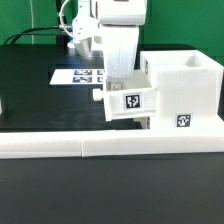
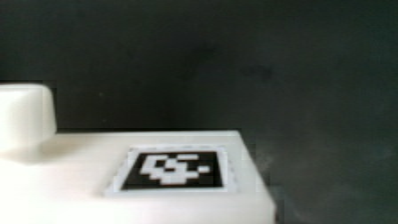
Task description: Assemble drawer
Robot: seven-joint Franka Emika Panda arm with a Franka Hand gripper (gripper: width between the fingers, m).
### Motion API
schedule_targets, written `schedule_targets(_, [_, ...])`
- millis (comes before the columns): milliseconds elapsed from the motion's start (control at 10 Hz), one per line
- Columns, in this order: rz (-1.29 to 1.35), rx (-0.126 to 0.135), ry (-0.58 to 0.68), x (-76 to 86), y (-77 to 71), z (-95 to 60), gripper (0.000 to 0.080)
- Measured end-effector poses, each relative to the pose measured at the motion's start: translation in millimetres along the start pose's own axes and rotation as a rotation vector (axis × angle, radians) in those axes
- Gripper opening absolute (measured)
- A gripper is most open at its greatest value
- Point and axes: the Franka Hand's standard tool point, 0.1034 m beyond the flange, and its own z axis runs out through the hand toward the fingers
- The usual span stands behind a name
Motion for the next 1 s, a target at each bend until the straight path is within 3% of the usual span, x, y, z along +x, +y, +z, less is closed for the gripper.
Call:
schedule_targets(600, [-0.032, -0.021, -0.048, 3.3, 0.6, 0.0, 0.0044])
schedule_targets(1000, [0.0, -0.021, -0.048, 2.5, 0.0, 0.6, 0.0044])
